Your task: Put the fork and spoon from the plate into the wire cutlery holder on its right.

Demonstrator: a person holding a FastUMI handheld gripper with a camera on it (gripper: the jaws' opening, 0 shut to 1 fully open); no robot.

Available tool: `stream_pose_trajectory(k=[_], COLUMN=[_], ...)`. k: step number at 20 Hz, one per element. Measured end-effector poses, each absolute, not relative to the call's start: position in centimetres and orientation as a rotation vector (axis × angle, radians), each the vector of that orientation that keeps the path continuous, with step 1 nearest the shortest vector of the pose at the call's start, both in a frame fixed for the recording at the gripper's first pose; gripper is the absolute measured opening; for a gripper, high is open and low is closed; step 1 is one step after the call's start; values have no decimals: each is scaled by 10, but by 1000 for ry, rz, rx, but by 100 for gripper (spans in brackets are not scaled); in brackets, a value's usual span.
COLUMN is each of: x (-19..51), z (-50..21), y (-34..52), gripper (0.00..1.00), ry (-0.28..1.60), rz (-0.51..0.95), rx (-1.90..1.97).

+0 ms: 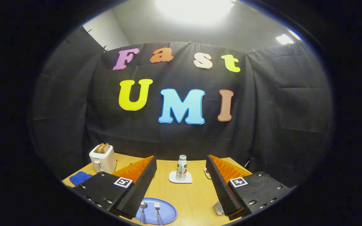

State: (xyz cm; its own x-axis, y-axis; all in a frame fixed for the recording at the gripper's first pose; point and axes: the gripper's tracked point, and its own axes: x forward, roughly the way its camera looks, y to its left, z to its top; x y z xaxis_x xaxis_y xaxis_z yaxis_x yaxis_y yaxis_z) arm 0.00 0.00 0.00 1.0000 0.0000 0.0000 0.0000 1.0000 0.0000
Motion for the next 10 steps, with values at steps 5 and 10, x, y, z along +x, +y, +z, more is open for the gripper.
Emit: stream_pose_trajectory(k=[5, 10], x=[2, 7], z=[-11, -13], y=[3, 9], gripper=[97, 97], ry=[20, 42], rz=[32, 54], rx=[-23, -43])
